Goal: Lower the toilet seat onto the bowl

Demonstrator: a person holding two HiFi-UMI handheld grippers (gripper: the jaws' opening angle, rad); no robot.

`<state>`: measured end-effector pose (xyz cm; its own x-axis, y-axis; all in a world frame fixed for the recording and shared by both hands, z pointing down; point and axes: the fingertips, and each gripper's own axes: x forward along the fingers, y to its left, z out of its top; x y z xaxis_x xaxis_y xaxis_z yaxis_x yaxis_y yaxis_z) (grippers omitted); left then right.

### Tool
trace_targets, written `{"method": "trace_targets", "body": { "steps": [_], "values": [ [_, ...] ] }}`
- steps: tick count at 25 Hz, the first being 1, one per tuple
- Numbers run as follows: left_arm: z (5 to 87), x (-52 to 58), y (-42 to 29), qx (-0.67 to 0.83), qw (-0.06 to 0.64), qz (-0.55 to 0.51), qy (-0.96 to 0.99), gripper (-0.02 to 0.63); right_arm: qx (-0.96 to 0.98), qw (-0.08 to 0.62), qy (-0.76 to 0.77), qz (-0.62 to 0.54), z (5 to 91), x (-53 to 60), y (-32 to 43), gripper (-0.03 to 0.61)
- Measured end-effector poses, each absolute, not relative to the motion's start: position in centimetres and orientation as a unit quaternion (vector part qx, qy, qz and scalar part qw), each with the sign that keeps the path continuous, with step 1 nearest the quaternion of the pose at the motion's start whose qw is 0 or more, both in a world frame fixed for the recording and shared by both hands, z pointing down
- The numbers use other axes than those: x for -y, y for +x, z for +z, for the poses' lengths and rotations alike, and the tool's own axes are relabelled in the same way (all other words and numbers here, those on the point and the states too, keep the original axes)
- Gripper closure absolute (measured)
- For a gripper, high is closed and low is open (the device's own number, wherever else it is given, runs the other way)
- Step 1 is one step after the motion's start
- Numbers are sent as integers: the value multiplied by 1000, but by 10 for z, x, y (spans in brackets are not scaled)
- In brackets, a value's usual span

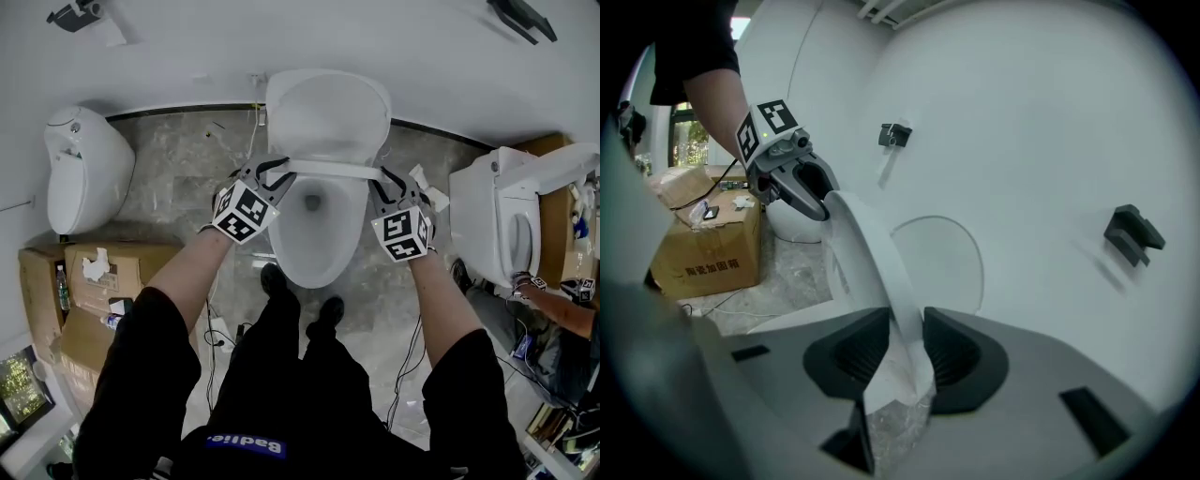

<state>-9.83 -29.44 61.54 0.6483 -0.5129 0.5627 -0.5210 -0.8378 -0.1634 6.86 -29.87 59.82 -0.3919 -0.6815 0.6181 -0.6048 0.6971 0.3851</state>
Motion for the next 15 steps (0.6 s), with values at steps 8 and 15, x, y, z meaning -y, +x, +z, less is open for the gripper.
{"method": "trace_targets", "body": {
  "steps": [8, 15],
  "values": [
    [632, 243, -100, 324, 5, 346, 881, 503, 850, 393, 343, -75, 615, 247, 66, 458],
    [652, 196, -102, 346, 8, 365, 864, 489, 854, 400, 314, -105, 636, 200, 64, 457]
  ]
}}
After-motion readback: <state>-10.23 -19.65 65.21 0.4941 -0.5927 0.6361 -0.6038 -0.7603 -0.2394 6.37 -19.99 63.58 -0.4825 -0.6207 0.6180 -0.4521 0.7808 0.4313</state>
